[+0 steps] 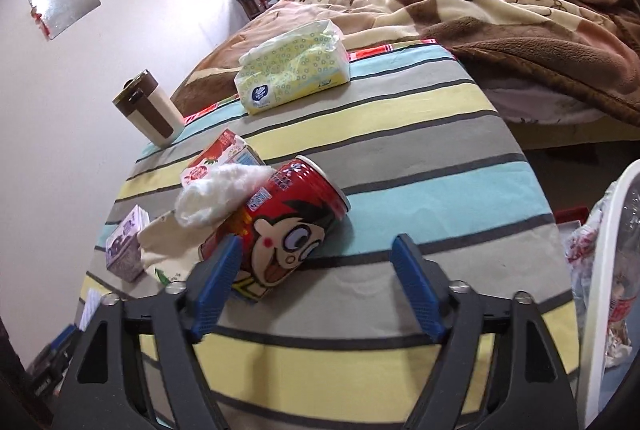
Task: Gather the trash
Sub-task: 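Grasp the white foam net with the left tool while the right tool grasps the red cartoon can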
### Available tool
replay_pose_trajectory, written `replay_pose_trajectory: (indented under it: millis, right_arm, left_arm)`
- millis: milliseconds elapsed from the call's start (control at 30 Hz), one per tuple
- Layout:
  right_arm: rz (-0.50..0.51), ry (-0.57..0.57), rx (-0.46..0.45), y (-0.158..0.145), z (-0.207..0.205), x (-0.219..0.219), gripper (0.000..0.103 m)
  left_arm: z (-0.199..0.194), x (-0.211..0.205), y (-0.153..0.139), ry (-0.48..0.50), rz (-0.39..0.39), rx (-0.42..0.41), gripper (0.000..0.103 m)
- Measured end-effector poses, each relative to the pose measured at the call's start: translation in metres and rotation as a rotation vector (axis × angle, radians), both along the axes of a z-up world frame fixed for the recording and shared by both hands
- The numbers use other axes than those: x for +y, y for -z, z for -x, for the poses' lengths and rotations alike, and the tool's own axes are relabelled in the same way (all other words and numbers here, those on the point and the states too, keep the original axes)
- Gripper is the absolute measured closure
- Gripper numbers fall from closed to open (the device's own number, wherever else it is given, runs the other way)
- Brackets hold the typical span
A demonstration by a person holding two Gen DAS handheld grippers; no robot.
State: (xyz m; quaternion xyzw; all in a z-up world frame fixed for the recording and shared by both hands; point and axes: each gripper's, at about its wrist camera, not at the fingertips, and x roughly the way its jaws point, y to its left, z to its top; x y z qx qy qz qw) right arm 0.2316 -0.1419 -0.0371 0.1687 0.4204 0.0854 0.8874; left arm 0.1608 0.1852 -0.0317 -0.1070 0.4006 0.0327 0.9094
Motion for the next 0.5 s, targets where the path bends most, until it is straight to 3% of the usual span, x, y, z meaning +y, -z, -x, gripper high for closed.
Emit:
replay_pose_trajectory:
  millis: [500]
  right_arm:
    - [-0.029,-0.002,0.064,0.004,-0.037,0.022,0.021]
  left_arm:
    - [-0.007,0.023,0.024,-0.026,0.022,0.075,0.031]
